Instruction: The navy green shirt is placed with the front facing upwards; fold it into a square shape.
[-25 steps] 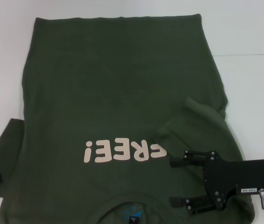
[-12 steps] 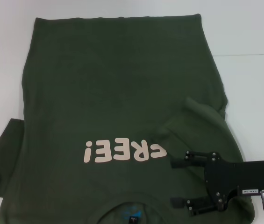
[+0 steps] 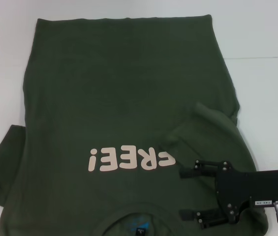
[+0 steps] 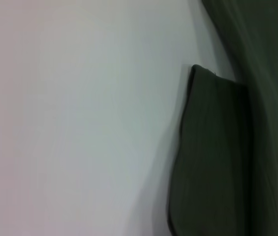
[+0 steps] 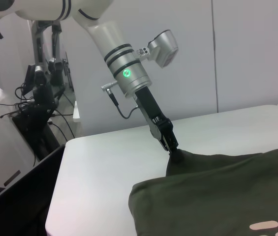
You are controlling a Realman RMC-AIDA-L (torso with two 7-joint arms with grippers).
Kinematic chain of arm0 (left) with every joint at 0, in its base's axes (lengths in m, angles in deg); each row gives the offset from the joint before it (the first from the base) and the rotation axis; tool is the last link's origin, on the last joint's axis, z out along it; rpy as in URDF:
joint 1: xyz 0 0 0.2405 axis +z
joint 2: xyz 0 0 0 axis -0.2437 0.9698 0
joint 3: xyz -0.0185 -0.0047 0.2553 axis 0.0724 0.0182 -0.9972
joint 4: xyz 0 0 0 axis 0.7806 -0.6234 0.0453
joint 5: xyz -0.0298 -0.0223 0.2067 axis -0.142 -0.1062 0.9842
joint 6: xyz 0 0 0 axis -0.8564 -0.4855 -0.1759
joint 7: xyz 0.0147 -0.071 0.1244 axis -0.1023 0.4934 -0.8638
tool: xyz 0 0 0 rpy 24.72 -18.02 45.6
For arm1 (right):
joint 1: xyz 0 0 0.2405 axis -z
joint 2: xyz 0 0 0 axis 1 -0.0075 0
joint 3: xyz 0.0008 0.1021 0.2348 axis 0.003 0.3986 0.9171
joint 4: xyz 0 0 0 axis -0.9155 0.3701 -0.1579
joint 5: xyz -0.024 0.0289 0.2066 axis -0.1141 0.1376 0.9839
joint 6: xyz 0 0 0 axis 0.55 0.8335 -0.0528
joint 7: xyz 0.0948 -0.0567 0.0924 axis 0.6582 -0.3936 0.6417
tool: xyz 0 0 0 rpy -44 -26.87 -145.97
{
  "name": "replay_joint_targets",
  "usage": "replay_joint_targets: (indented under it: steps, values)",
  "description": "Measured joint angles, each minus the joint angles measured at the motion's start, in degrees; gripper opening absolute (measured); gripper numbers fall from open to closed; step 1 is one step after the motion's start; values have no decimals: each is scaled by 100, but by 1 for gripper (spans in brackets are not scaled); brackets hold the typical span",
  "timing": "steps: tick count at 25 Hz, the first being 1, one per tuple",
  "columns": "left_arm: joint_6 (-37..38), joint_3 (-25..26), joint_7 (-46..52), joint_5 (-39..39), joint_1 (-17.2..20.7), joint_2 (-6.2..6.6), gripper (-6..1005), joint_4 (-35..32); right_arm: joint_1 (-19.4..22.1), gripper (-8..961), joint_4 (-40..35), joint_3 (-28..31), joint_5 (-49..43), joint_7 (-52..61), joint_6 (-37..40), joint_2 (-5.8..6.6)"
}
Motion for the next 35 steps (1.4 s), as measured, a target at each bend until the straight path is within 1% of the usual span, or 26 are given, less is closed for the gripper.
replay_joint_targets:
  steps: [3, 8, 11, 15, 19, 26, 29, 35]
  values:
    - [-13, 2, 1, -5, 9, 0, 82, -22, -1, 925, 0, -2, 0, 0, 0, -3]
    - [-48, 0, -24, 17, 12, -4, 67, -61, -2, 925, 5, -11, 0, 0, 0, -10]
    - [-114, -5, -10, 86, 54, -21, 57, -212, -6, 924, 7, 9, 0, 0, -2, -13]
    - [-186, 17, 10, 132, 209, -54, 51, -583, -1, 924, 9, 27, 0, 0, -31, -12]
    - [-441, 36, 46, 139, 356, -111, 52, -963, -3, 924, 11, 34, 1, 0, -49, -12]
    - [-1118, -118, 29, 140, 401, -158, 54, -1020, -43, 924, 72, 40, 58, 0, -110, -12]
    - [-1207, -147, 33, 140, 390, -155, 54, -1011, -42, 924, 73, 40, 84, 0, -129, -12]
    - [-1152, -140, 72, 148, 387, -144, 55, -1073, -53, 924, 73, 40, 145, 0, -198, -12]
